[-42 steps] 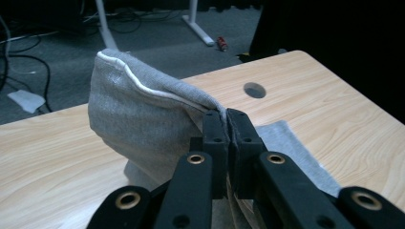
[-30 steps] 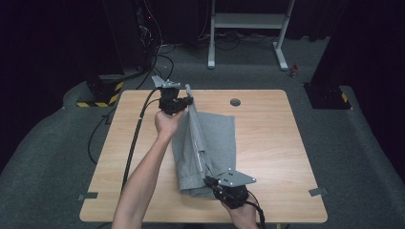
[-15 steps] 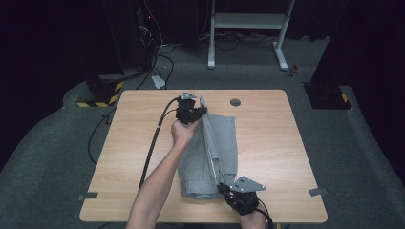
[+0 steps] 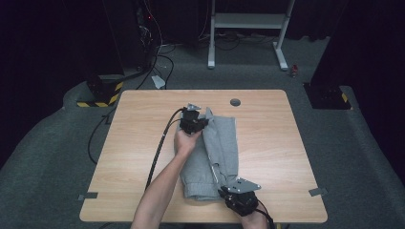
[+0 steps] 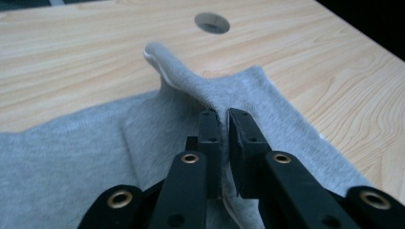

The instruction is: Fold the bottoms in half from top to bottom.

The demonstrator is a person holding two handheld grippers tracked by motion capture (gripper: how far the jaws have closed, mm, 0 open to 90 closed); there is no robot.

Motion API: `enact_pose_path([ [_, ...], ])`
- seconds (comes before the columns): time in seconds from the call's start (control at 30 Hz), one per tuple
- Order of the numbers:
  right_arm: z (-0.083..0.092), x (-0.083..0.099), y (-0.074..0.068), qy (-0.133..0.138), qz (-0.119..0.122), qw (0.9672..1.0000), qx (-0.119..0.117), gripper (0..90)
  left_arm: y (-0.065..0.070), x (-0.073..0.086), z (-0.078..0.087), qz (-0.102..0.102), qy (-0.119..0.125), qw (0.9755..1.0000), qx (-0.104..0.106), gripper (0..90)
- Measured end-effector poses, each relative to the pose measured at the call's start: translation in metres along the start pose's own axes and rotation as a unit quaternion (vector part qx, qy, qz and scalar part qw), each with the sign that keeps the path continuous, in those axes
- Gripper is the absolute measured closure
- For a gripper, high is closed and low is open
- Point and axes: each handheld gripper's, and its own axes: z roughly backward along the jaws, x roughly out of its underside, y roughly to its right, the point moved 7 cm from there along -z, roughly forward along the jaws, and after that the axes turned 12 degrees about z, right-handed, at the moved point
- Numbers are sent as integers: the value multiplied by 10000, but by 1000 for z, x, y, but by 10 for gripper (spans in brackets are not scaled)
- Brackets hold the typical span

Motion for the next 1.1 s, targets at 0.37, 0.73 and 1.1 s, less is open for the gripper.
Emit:
enact_pose_path([
  [0.37, 15, -18, 8, 430, -31, 9989, -190, 565, -2, 10, 19, -84, -61, 9999, 136, 579],
  [0.73, 13, -43, 36, 564, -112, 9983, -82, 599, 2, 36, 55, -357, -100, 9993, 68, 478],
  [1.1, -20, -68, 45, 252, 18, 9996, 105, 585, 15, 80, 94, -195, -198, 9994, 195, 423],
])
